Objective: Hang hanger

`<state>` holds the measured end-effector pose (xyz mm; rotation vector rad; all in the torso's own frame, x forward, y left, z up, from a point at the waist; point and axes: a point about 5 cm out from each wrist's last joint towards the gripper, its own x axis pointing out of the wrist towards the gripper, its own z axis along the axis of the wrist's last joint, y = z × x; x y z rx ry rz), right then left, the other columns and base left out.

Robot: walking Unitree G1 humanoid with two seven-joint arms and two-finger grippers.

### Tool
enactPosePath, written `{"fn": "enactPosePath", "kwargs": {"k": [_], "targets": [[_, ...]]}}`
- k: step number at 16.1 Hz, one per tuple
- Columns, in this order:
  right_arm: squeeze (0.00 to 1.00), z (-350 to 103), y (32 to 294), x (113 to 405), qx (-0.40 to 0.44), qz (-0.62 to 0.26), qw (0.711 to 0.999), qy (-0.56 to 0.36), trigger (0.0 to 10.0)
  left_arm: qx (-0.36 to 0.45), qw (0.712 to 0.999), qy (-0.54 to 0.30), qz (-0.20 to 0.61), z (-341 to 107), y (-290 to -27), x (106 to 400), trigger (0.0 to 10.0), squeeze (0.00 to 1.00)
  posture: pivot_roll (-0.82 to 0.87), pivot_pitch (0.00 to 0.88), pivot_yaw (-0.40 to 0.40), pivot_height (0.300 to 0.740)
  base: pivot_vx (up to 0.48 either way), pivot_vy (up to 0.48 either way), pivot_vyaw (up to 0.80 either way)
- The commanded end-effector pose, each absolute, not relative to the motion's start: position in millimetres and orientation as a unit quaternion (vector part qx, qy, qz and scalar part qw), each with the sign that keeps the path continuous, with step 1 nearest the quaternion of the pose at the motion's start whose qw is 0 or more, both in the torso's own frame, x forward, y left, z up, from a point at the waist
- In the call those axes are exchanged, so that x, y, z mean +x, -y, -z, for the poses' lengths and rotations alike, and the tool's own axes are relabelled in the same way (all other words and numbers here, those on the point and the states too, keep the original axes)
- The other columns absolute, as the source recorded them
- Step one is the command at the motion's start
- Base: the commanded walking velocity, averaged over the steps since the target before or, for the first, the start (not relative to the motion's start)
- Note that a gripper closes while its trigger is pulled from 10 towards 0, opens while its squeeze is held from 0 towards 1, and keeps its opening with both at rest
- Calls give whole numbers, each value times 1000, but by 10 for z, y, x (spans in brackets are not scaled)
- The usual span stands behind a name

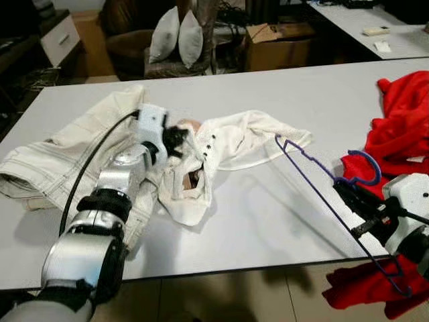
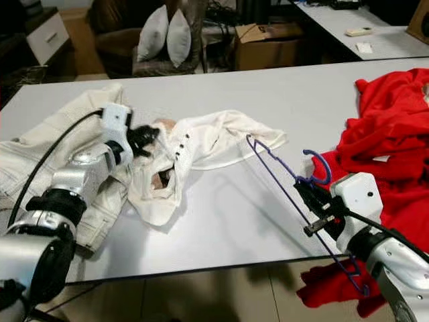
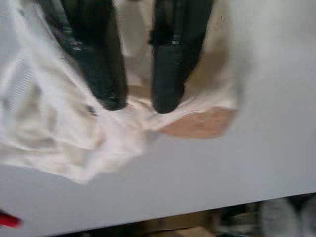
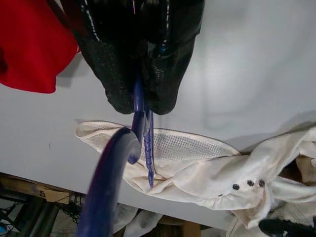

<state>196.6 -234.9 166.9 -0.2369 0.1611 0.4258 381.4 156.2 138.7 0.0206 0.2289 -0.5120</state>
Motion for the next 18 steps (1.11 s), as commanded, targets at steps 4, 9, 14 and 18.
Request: {"fn": "enactPosePath", "kwargs": {"k": [4,9,14,18], "targets": [[0,-1722,2202,1944,-111,-254,958,-69,10000,52,934,-133,327,-1398,-1731,3690,10000,1000,-40,0,95,740,0,0,0],[0,-1703,2128,1946,-104,-277,953,-71,10000,112,876,-206,420,-1515,-1909,3473,10000,1000,-15,0,96,740,0,0,0],[0,-1663,2076,1940,-98,-285,951,-74,10000,102,880,-237,398,-1356,-1794,3424,10000,0,-13,0,113,740,0,0,0],[0,-1648,2041,1924,-95,-287,950,-75,10000,125,895,-233,359,-1332,-1807,3493,10000,0,-22,0,124,740,0,0,0]]}}
